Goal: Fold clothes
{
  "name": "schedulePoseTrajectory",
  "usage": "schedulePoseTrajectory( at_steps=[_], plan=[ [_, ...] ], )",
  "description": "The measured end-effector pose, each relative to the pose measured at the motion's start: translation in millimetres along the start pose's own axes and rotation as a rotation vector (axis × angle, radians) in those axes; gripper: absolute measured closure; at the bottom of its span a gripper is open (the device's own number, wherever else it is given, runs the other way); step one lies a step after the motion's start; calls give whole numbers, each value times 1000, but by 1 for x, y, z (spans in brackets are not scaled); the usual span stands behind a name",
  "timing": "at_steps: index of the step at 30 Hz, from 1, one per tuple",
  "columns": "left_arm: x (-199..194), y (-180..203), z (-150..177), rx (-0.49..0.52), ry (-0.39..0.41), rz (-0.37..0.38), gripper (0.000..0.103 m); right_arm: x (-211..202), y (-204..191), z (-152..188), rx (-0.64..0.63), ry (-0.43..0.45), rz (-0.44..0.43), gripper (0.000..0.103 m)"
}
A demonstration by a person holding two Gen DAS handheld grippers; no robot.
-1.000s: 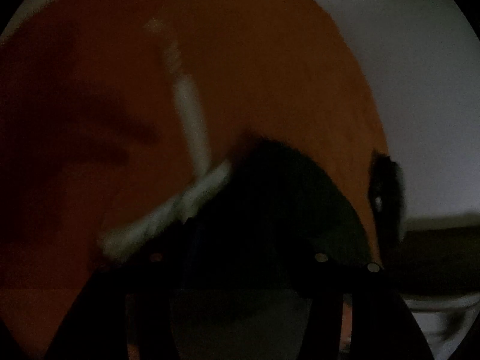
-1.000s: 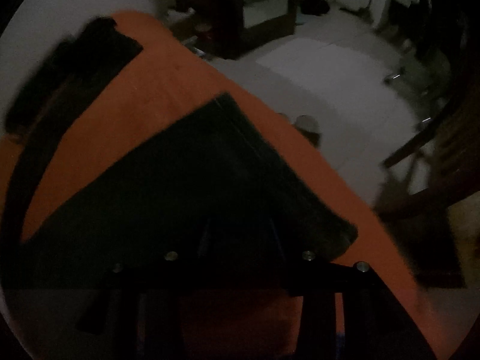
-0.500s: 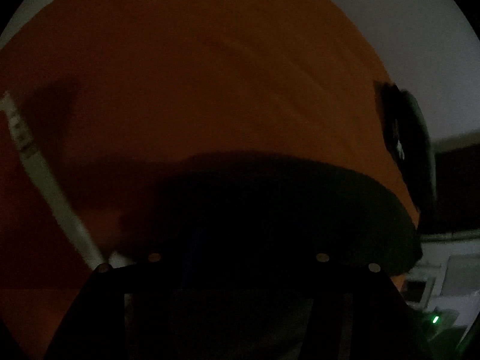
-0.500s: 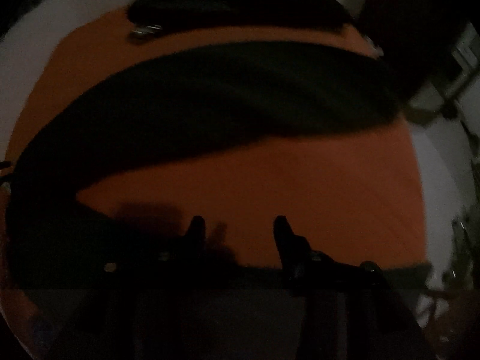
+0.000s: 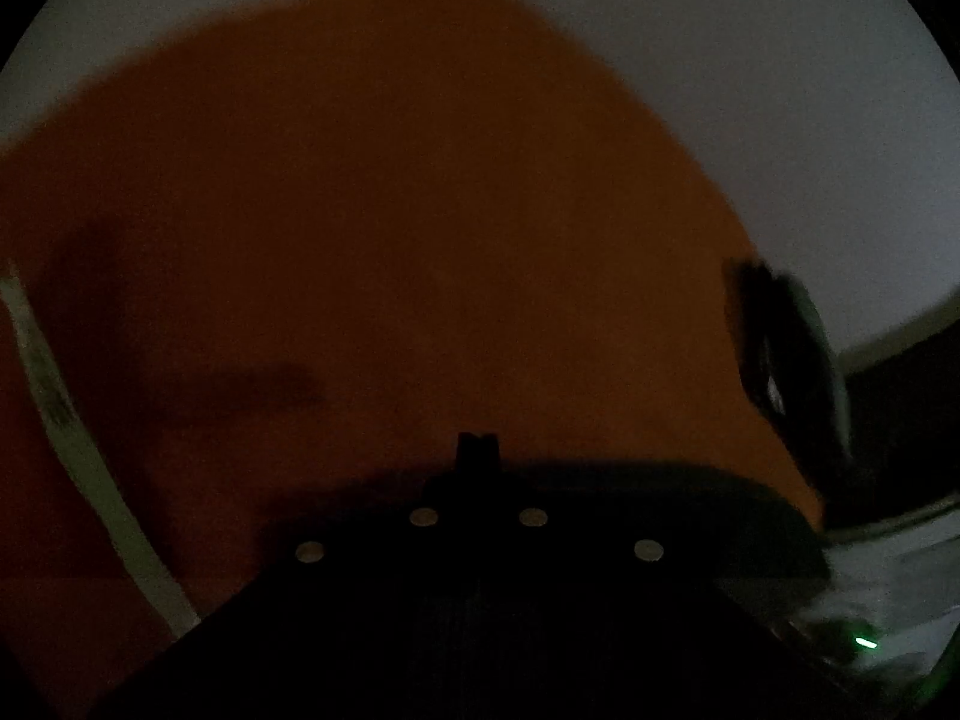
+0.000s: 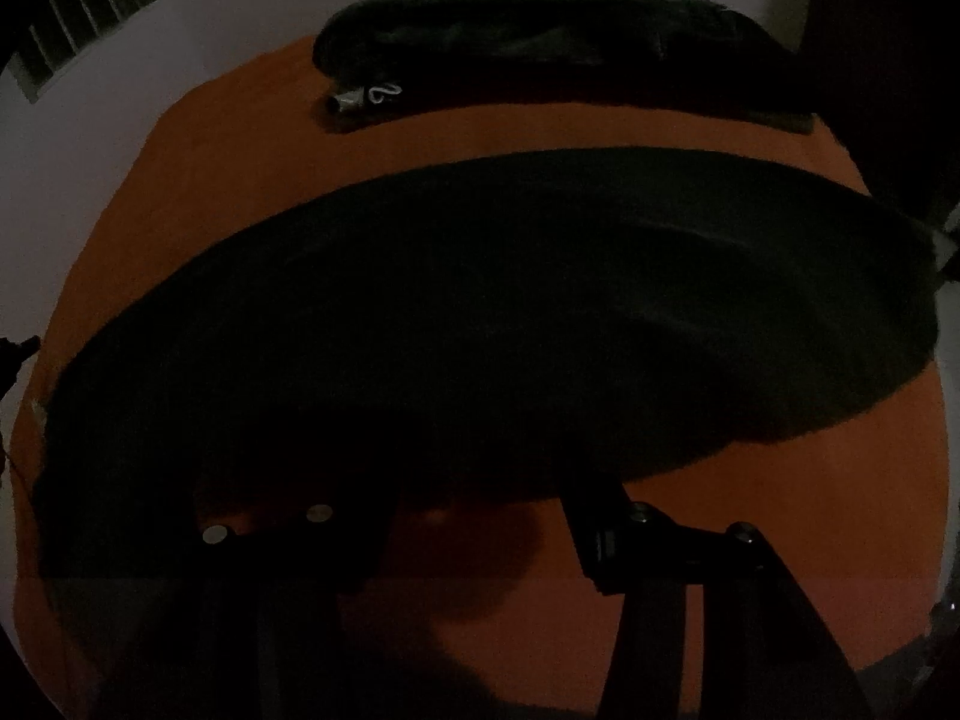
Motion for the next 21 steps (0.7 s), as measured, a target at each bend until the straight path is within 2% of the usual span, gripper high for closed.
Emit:
schedulePoseTrajectory(
  at_steps=[1,2,3,4,5,6,8,9,12,14,16,18,21],
  plan=[
    [5,-5,4,-6,-53,-8,98,2,1,1,-7,-2,-6,54],
    [5,-7,9,18,-65,-29,88,3,3,4,-14,-5,-9,54],
    [5,-9,14,43,-74,-52,70,5,5,6,-20,-9,-12,53],
    [5,-11,17,71,-62,-84,59,9,4,8,-22,-17,-15,53],
    [4,-13,21,96,-50,-117,44,13,3,10,-21,-25,-18,53],
    [3,-17,21,98,-36,-154,40,17,1,13,-16,-34,-22,53],
    [4,-26,26,76,-49,-177,39,27,-3,20,0,-54,-33,51],
    [6,-30,29,57,-82,-152,39,31,-5,24,2,-68,-39,47],
    [12,-32,39,2,-185,-64,39,39,-15,39,-23,-112,-58,47],
    [16,-34,48,16,-219,-76,39,39,-20,45,-42,-113,-66,47],
    [15,-35,54,27,-179,-94,42,38,-22,48,-52,-110,-72,47],
    [12,-36,56,35,-126,-127,90,38,-22,49,-54,-109,-69,47],
    [-3,-38,53,-40,-17,-91,94,38,-18,48,-40,-107,-68,47]
  ],
)
Point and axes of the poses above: each gripper's, at about its wrist camera, not at the fingertips, and x roughly the way its jaws point, y to its right, z to its underside, the point moved 5 cm from there along x, roughly the way its jaws point
